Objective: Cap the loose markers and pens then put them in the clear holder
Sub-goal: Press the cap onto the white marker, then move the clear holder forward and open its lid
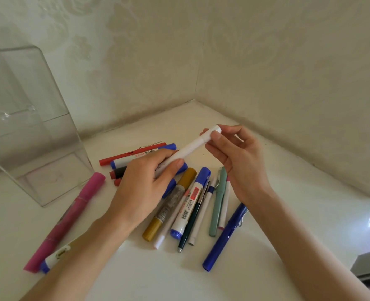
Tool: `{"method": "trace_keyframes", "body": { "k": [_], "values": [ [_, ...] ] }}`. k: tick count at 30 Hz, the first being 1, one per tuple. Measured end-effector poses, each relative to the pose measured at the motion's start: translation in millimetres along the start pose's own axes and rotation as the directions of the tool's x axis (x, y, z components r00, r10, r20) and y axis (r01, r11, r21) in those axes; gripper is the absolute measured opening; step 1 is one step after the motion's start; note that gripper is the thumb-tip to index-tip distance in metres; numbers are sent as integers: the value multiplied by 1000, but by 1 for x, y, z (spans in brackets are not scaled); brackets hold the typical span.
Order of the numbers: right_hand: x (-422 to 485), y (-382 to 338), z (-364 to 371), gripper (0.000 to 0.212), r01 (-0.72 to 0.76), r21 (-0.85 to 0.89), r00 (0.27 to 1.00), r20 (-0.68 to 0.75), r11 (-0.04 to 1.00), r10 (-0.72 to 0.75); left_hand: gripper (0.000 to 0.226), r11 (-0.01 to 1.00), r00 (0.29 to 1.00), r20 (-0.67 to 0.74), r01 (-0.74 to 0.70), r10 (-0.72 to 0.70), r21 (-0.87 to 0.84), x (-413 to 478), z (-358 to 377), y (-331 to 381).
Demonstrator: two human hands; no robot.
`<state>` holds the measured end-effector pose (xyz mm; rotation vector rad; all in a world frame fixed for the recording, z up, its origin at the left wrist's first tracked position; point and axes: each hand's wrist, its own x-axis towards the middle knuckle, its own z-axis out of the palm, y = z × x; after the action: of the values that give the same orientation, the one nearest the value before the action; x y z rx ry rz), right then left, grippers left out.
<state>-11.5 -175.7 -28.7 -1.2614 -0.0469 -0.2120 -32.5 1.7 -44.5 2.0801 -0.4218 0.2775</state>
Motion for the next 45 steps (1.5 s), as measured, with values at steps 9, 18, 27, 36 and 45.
{"method": "trace_keyframes", "body": {
  "k": [9, 18, 27, 36, 45],
  "values": [
    [-5, 4, 8, 7, 75, 25, 997, -28, 997, -74, 32, 998, 1000, -7, 23, -23, -53, -4, 2, 6],
    [25, -22, -21, 5, 16, -301, 990, -131, 953, -58, 60, 987, 993, 119, 3, -22, 160, -3, -9, 24],
    [17, -1, -74, 17, -206, -903, 977, -211, 377, 29, 10, 983, 956, -290, 93, -43, 161, -61, -84, -1],
    [15, 5, -46, 42, -162, -985, 987, -162, -56, -1, 3, 977, 861, -504, 163, -72, 139, -101, -126, -23],
    [-20, -30, 123, 32, 338, -551, 866, 500, 763, -23, 85, 985, 835, -523, 136, -170, -104, -74, -154, -25]
  ]
}}
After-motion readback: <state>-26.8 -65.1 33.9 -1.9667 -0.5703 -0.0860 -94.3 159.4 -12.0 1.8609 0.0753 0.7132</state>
